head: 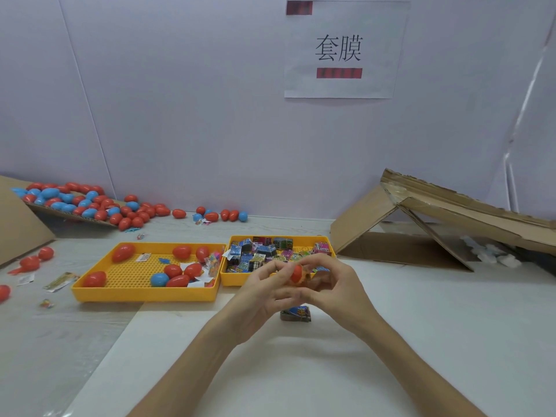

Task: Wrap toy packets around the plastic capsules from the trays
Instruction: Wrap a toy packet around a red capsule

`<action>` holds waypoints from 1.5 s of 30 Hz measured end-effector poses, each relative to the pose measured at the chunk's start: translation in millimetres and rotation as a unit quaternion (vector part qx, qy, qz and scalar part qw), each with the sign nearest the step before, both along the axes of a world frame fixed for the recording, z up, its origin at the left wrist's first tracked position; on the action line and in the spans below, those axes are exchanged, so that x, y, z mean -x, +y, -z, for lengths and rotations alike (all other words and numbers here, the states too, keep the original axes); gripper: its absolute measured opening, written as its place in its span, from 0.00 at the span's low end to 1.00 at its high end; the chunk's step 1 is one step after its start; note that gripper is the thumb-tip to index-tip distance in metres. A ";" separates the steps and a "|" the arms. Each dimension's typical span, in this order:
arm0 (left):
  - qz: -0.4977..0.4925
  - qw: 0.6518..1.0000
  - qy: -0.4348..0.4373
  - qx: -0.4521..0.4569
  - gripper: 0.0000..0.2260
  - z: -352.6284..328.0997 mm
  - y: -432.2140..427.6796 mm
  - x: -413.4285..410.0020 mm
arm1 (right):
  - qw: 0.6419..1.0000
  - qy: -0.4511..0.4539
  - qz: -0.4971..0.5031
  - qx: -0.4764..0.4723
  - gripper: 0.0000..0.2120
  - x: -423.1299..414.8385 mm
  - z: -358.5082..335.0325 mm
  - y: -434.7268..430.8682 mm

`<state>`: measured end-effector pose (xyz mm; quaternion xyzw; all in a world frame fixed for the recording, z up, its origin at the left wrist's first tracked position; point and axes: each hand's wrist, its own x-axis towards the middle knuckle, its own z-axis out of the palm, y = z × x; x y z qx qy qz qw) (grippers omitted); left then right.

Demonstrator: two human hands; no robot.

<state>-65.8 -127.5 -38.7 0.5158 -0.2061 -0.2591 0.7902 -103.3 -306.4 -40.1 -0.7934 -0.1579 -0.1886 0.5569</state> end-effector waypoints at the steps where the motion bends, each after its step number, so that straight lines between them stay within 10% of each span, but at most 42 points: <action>1: -0.010 1.000 0.000 -0.006 0.20 -0.7 0.3 -0.8 | 1.000 -0.002 0.005 0.013 0.20 -0.4 -0.1 0.3; 13: -0.079 0.993 -0.054 -0.063 0.23 3.9 -4.6 -2.5 | 0.991 -0.089 0.026 0.094 0.16 4.8 -1.9 5.3; 32: -0.122 0.987 -0.097 -0.043 0.05 2.3 1.1 -5.3 | 0.994 0.066 0.002 -0.083 0.12 -0.2 -10.4 -6.2; 39: -0.219 0.889 -0.326 -0.236 0.05 4.1 1.9 -6.2 | 0.879 0.259 -0.014 -0.401 0.14 -49.5 -45.6 -17.5; 45: -0.094 0.789 -0.465 -0.391 0.05 22.6 -1.1 -8.2 | 0.707 0.078 -0.012 -0.703 0.17 -83.5 -110.2 -73.8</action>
